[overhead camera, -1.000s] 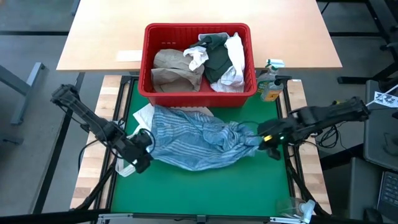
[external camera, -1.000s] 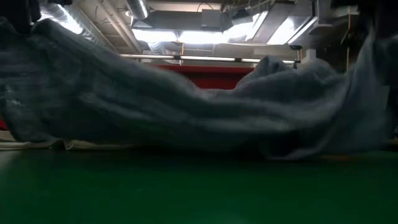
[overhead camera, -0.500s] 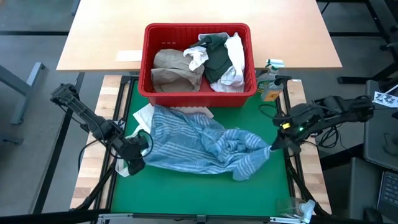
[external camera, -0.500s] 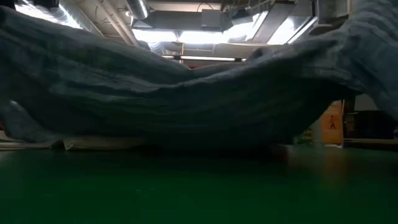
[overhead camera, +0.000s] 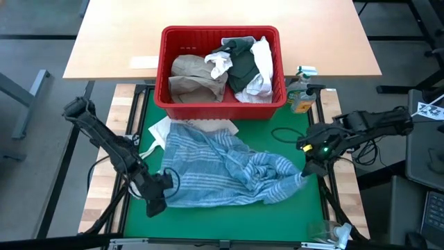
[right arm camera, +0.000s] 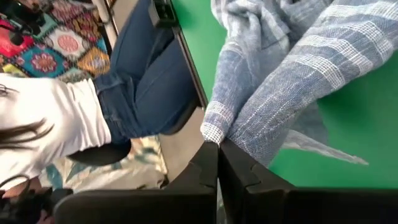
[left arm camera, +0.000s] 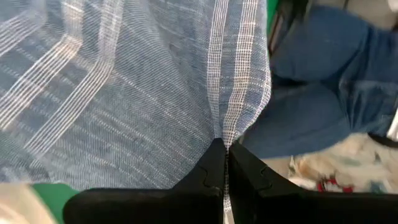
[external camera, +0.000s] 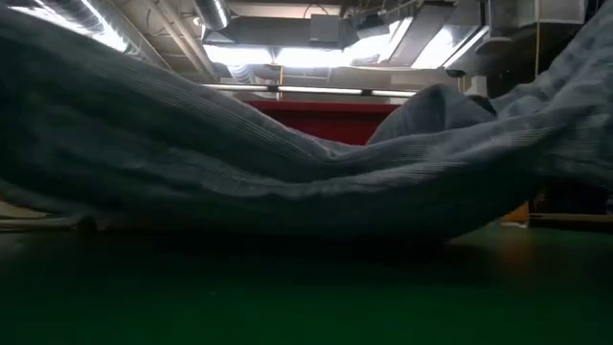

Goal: Fold Laundry from Bin
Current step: Fold the blue polo shirt

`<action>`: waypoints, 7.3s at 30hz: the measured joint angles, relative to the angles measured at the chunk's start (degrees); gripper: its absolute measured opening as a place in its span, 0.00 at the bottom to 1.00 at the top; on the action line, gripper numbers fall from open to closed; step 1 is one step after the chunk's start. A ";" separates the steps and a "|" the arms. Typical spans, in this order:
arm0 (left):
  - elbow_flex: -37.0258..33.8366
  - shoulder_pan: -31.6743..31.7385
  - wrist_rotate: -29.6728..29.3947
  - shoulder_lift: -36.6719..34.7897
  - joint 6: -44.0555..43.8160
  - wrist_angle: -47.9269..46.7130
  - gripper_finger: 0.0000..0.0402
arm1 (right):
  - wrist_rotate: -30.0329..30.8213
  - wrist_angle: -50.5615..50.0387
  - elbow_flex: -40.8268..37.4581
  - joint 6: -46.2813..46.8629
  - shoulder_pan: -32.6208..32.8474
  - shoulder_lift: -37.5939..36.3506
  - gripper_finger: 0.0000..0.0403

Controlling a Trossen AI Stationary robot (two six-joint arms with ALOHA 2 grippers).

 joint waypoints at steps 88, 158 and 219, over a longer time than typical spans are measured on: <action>-0.04 23.56 -30.16 15.17 55.06 43.71 0.24 | 29.33 31.55 0.02 -23.32 4.44 26.38 0.33; 0.00 30.77 -19.62 35.56 73.88 78.27 0.01 | 29.48 31.48 0.00 -23.30 4.44 23.36 0.33; 15.41 45.41 -21.81 33.71 74.45 59.52 0.01 | 1.16 36.37 -37.31 16.91 10.75 19.58 0.33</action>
